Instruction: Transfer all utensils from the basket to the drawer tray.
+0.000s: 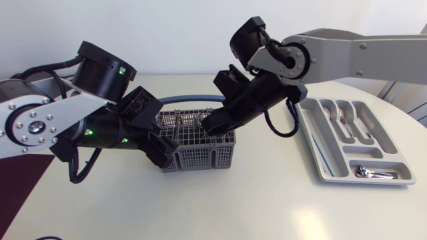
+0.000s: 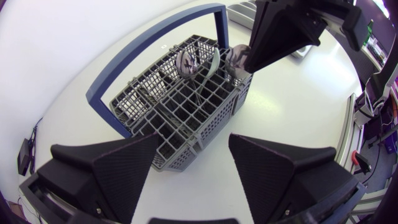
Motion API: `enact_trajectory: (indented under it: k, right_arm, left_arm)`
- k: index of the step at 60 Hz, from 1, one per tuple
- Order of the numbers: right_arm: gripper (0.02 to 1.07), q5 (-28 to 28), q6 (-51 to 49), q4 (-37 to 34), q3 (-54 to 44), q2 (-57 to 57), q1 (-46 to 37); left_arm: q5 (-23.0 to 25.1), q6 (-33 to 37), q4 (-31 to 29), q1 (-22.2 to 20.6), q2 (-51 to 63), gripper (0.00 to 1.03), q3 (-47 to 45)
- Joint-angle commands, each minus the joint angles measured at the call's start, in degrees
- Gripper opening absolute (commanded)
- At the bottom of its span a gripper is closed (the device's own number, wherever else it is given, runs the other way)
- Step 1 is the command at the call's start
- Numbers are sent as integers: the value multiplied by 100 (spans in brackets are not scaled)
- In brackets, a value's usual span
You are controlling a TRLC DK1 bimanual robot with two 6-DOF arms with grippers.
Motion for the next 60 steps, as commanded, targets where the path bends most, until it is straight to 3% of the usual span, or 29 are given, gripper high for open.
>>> enact_trajectory:
  k: [1, 24, 36, 52, 60]
  right_arm:
    - [8, -109, -177, -197, 242, -140, 4]
    - [8, -180, -1091, -1129, 717, -307, -40]
    - [8, -478, -1539, -1656, 1086, -465, -207]
    - [8, -962, -1732, -1823, 1086, -808, -514]
    - [8, -874, -1433, -1832, 901, -1168, -892]
  left_arm:
    - [-24, 111, 33, -58, -52, 79, -140]
    - [-24, 111, 33, -85, -52, 79, -184]
    - [-24, 111, 33, -93, -52, 79, -184]
    - [-24, 84, 42, -102, -52, 81, -192]
    - [-24, 58, 42, -129, -60, 81, -175]
